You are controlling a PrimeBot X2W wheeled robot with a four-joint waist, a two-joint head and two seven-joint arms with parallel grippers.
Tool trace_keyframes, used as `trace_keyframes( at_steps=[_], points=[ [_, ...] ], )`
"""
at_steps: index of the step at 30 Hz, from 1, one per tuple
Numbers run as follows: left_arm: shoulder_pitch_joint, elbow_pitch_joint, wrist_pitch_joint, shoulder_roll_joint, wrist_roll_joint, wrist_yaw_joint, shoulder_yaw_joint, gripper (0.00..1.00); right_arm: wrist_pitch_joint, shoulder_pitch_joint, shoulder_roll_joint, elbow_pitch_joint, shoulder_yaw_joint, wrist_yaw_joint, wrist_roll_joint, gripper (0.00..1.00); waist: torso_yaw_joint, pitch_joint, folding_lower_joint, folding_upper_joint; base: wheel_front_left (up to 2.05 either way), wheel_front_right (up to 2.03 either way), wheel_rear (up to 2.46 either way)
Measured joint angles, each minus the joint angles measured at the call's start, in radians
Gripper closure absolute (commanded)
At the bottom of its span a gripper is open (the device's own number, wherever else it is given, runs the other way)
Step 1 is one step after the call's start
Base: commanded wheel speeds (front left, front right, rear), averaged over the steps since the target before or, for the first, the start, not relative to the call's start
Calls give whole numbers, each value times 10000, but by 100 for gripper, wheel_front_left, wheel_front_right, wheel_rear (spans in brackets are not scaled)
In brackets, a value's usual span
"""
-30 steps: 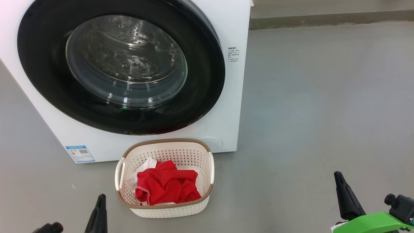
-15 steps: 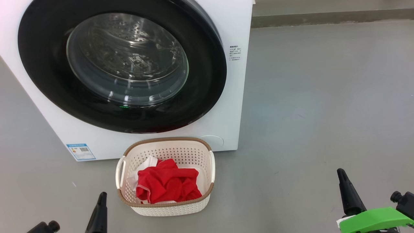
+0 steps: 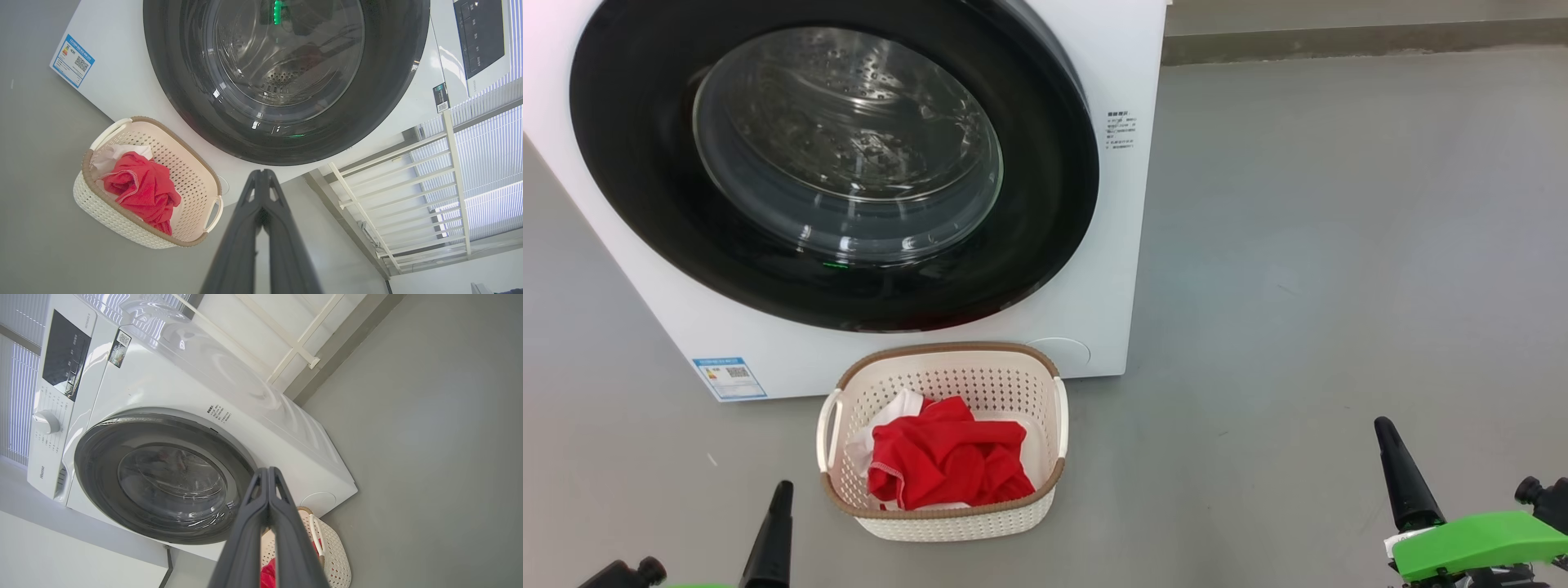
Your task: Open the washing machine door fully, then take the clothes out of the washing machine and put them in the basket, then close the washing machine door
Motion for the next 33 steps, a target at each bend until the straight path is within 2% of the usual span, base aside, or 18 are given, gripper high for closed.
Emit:
trace_keyframes(
  at_steps=[33],
  points=[
    [-482, 316, 884, -61, -3415, -449, 318, 100, 894, -577, -50, 278, -257, -27, 3501, 100, 115, 151, 0, 0, 0, 0, 0]
  ],
)
